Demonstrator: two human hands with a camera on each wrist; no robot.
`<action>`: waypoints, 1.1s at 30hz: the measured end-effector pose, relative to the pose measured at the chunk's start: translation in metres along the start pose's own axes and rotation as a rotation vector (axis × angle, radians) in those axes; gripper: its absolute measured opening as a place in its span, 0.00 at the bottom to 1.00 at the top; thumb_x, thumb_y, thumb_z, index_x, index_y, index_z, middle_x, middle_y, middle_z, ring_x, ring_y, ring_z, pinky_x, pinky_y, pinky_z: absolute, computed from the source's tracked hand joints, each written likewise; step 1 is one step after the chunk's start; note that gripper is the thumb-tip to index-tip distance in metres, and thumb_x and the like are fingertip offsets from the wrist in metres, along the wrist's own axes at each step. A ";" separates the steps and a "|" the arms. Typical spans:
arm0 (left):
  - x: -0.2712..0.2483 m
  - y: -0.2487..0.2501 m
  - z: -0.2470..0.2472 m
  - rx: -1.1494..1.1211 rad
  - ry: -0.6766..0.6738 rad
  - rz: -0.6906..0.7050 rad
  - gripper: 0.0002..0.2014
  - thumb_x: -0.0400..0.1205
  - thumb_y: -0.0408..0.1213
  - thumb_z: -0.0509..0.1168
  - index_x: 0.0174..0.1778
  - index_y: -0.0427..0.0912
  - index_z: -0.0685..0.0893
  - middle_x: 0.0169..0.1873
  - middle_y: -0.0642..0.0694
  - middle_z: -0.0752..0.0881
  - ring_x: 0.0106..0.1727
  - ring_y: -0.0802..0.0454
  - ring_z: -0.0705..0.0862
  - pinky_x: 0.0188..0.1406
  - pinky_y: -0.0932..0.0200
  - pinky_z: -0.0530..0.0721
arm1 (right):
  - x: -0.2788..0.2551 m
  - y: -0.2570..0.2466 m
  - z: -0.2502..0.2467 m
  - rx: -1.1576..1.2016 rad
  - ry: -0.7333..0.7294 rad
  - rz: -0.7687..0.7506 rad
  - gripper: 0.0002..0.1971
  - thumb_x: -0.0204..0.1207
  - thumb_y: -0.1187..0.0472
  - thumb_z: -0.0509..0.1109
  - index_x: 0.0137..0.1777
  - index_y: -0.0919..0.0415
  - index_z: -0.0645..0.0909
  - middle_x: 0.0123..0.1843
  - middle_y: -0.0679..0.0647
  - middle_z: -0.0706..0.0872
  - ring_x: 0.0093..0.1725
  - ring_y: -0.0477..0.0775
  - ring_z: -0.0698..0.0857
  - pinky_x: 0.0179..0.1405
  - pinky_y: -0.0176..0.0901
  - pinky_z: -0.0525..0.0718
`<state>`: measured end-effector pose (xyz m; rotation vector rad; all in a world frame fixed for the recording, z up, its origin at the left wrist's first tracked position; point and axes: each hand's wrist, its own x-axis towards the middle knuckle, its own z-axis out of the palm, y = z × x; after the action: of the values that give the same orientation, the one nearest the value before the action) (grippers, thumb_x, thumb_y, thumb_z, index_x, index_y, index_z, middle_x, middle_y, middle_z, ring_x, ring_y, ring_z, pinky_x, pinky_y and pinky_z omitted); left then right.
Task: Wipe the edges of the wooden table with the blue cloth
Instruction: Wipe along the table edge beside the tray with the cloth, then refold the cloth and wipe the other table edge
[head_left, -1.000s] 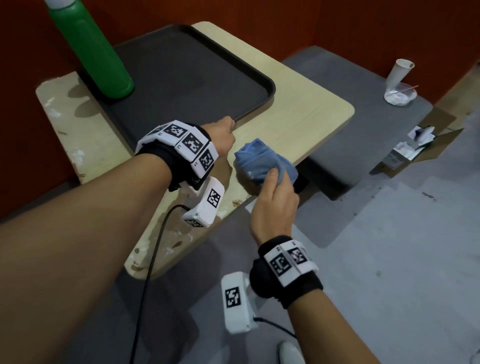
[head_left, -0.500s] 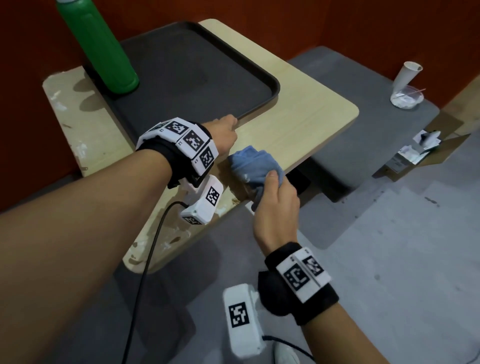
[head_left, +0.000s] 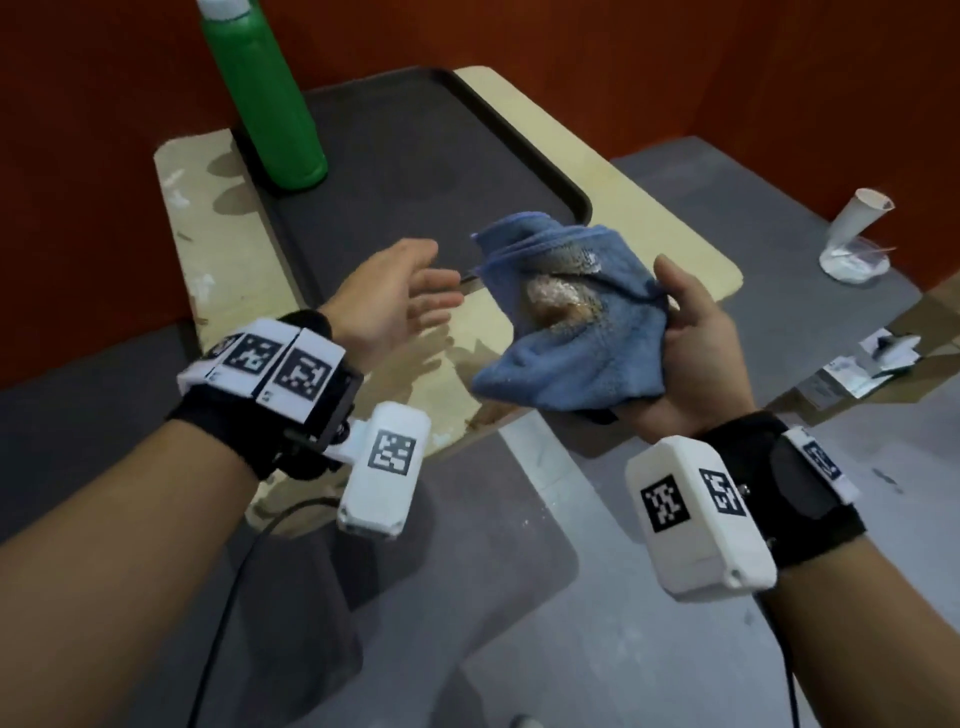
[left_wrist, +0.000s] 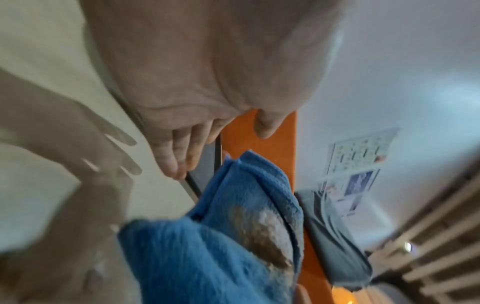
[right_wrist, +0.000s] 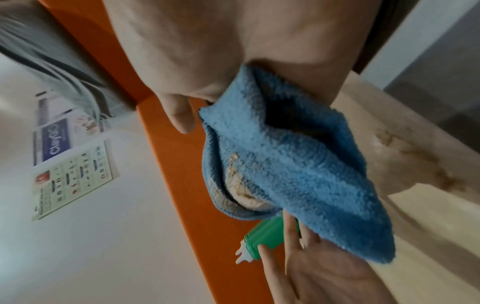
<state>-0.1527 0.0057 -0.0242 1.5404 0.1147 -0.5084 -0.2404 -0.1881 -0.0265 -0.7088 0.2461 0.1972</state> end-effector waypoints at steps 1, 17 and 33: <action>-0.007 -0.002 0.003 -0.062 -0.040 -0.043 0.22 0.88 0.49 0.50 0.72 0.39 0.72 0.63 0.36 0.81 0.63 0.40 0.82 0.70 0.46 0.76 | 0.002 0.001 0.000 0.003 -0.027 0.040 0.32 0.83 0.42 0.50 0.77 0.65 0.70 0.70 0.64 0.79 0.66 0.62 0.81 0.67 0.55 0.78; -0.063 -0.006 -0.013 -0.816 -0.340 -0.058 0.35 0.81 0.57 0.57 0.78 0.36 0.71 0.76 0.35 0.74 0.74 0.38 0.75 0.73 0.44 0.75 | 0.049 -0.003 0.032 -0.126 -0.259 0.378 0.27 0.88 0.48 0.46 0.74 0.65 0.75 0.71 0.65 0.81 0.70 0.64 0.81 0.68 0.58 0.80; -0.067 -0.017 0.102 -0.703 0.307 0.165 0.23 0.83 0.20 0.50 0.74 0.36 0.74 0.67 0.36 0.84 0.66 0.40 0.85 0.61 0.47 0.86 | 0.128 -0.070 -0.006 -0.770 -0.640 0.499 0.31 0.86 0.42 0.44 0.73 0.63 0.76 0.70 0.61 0.82 0.70 0.57 0.81 0.73 0.54 0.75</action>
<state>-0.2435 -0.0760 -0.0093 0.9136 0.3597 -0.0711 -0.1009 -0.2323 -0.0248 -1.2910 -0.2989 1.0116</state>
